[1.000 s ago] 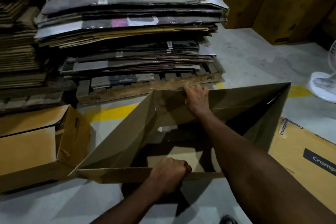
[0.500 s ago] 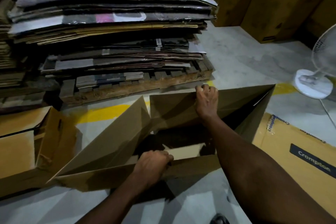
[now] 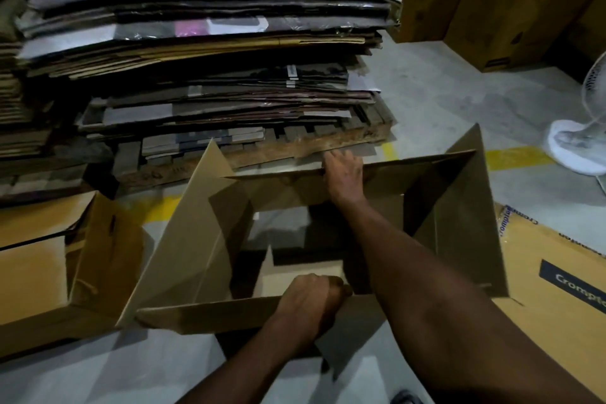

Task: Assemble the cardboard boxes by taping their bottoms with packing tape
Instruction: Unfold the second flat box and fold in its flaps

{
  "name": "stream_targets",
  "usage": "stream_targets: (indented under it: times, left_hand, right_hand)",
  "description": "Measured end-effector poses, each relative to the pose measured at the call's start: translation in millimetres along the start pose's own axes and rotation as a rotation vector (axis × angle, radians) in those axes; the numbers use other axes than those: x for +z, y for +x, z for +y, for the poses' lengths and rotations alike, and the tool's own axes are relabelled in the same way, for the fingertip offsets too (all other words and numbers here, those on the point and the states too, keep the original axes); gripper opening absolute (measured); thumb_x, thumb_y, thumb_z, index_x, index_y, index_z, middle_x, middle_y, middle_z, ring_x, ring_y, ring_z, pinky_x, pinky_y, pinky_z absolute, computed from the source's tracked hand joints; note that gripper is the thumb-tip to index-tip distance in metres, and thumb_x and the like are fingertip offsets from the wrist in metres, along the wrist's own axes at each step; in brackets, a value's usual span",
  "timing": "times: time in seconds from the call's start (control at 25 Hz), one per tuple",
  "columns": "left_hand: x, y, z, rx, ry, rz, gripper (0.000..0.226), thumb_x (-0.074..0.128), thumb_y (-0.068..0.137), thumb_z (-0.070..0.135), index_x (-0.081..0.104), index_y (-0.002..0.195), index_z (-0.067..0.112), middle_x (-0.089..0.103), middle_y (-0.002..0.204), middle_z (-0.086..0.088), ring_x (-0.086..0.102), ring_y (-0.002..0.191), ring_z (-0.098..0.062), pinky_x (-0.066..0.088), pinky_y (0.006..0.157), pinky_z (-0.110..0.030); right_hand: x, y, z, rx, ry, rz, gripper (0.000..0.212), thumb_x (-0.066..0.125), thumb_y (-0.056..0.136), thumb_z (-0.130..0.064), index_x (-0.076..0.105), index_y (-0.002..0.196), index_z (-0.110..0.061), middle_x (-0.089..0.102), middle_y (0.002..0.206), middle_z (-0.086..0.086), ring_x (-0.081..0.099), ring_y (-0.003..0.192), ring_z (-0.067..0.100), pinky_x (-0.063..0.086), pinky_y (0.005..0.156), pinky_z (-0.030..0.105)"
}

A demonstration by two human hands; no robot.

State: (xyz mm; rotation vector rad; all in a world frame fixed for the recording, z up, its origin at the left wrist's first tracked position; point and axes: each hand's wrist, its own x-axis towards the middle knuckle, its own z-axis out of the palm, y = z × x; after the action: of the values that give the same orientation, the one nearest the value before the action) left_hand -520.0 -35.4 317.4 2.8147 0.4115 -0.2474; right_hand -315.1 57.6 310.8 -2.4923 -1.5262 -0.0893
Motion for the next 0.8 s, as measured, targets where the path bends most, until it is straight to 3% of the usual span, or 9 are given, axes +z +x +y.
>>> stream_targets:
  times: [0.12,0.24,0.36,0.44,0.52,0.64,0.8]
  left_hand:
    - [-9.9,-4.0,-16.2,-0.05,-0.091,-0.017,0.039,0.059,0.09,0.021,0.05,0.127,0.029,0.056,0.12,-0.001,0.057,0.108,-0.022,0.05,0.09,-0.042]
    - [-29.9,-22.9,-59.4,-0.16,-0.204,-0.089,0.039,0.051,0.095,0.03,0.043,0.132,0.038,0.053,0.126,0.004,0.054,0.113,-0.015,0.047,0.096,-0.037]
    - [-36.3,-39.5,-80.2,-0.199,-0.172,-0.112,0.03,0.046,0.099,0.027,0.048,0.128,0.035,0.057,0.108,0.01,0.056,0.096,-0.004,0.049,0.088,-0.026]
    - [-36.4,-38.4,-72.9,-0.143,-0.14,-0.12,0.031,0.045,0.099,0.026,0.049,0.129,0.033,0.058,0.114,0.006,0.056,0.102,-0.006,0.049,0.092,-0.028]
    - [-35.2,-34.6,-62.5,-0.083,-0.059,-0.121,0.032,0.049,0.097,0.025,0.049,0.127,0.033,0.057,0.116,0.004,0.055,0.107,-0.012,0.048,0.093,-0.033]
    - [-27.0,-33.8,-55.5,-0.018,0.017,-0.105,0.023,0.053,0.092,0.024,0.054,0.114,0.032,0.06,0.104,0.003,0.057,0.098,-0.015,0.05,0.088,-0.037]
    - [-18.9,-42.5,-52.9,0.0,0.006,-0.133,0.024,0.054,0.091,0.021,0.054,0.114,0.03,0.06,0.1,0.003,0.057,0.094,-0.015,0.047,0.082,-0.031]
  right_hand:
    - [2.7,8.7,13.9,0.098,0.032,-0.052,0.019,0.055,0.095,-0.022,0.059,0.114,-0.023,0.06,0.119,0.006,0.046,0.118,0.028,0.033,0.102,0.046]
    - [6.3,7.4,31.9,0.193,-0.065,-0.052,0.026,0.056,0.095,-0.019,0.058,0.12,-0.022,0.06,0.126,0.01,0.042,0.13,0.035,0.018,0.114,0.057]
    - [5.1,0.3,52.4,0.171,-0.088,0.021,0.032,0.061,0.09,-0.012,0.057,0.122,-0.017,0.059,0.123,0.011,0.049,0.119,0.029,0.032,0.107,0.043]
    - [2.3,-0.7,60.4,0.179,-0.068,0.043,0.026,0.06,0.09,-0.011,0.059,0.115,-0.017,0.06,0.114,0.009,0.051,0.11,0.027,0.037,0.098,0.038]
    - [2.0,1.5,49.8,0.154,-0.067,0.021,0.02,0.058,0.092,-0.013,0.061,0.111,-0.018,0.061,0.109,0.008,0.052,0.104,0.026,0.039,0.093,0.037]
    - [4.7,8.5,21.8,0.065,-0.04,0.015,0.018,0.055,0.094,-0.014,0.061,0.111,-0.019,0.062,0.11,0.006,0.052,0.104,0.025,0.038,0.092,0.038]
    - [7.2,18.1,-2.2,-0.01,0.005,-0.005,0.019,0.055,0.096,-0.017,0.06,0.115,-0.019,0.061,0.112,0.006,0.052,0.107,0.024,0.04,0.092,0.039]
